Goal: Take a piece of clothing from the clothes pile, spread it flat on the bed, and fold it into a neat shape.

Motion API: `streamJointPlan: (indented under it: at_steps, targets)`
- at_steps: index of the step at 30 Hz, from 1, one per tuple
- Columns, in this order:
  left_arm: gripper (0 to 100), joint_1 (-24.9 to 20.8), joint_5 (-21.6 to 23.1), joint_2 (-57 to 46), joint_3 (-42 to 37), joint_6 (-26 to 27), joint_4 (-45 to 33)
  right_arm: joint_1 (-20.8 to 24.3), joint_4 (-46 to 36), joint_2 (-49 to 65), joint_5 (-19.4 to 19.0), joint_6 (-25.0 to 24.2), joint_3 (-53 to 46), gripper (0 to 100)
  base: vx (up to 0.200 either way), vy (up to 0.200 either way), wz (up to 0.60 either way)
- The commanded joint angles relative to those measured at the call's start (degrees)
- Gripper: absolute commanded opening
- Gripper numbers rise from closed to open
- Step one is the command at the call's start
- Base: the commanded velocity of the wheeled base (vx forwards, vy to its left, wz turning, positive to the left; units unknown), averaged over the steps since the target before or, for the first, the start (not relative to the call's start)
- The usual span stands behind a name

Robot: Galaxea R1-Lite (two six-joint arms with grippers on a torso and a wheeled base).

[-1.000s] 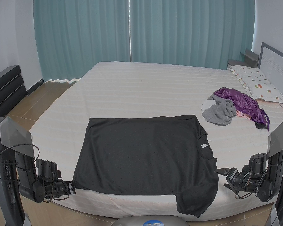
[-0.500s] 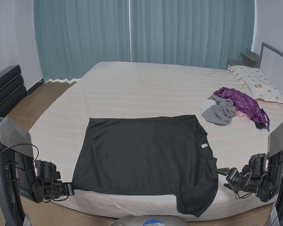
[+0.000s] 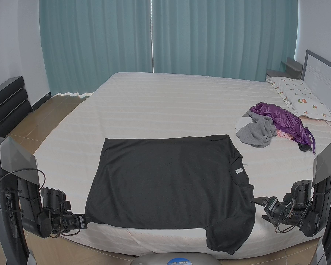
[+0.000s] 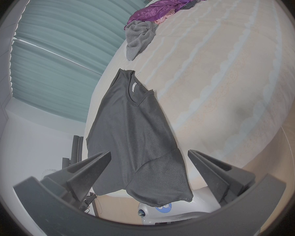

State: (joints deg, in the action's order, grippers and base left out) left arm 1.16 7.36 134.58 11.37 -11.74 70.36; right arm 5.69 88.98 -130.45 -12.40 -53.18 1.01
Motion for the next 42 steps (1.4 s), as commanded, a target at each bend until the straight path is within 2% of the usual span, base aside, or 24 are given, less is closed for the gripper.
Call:
streamJointPlan:
  at_steps: [1,2,7,12,19,27,28,42]
  targets:
    - [100,0.1,0.2,-0.1,0.0,-0.1,0.0,0.0,0.9,0.0,-0.1,0.0,-1.0,100,0.000,0.000,0.00]
    - [100,0.1,0.2,-0.1,0.0,-0.1,0.0,0.0,0.9,0.0,-0.1,0.0,-1.0,100,0.000,0.000,0.00]
    - [100,0.9,6.8,-0.3,0.3,-0.4,0.2,-0.1,0.9,0.3,0.0,0.0,-1.0,100,0.000,0.000,0.00]
    - [100,-0.2,6.3,-0.1,0.7,-0.2,0.2,0.0,0.9,0.4,0.0,0.0,-1.0,100,0.000,0.000,0.00]
    - [100,-3.7,1.0,1.4,3.3,-1.9,0.2,0.0,0.9,0.5,0.0,0.0,-1.0,100,0.000,0.000,0.00]
    - [100,-3.5,0.8,1.6,3.9,-2.0,0.2,0.0,0.9,0.4,0.0,0.0,-1.0,100,0.000,0.000,0.00]
    - [0,-3.5,0.8,1.6,4.0,-2.0,0.2,0.0,0.9,0.4,0.0,0.0,-1.0,100,0.000,0.000,0.00]
    - [0,-2.2,0.8,0.0,2.2,-2.1,0.3,0.2,0.9,0.1,0.2,0.2,-0.9,100,0.000,0.000,0.00]
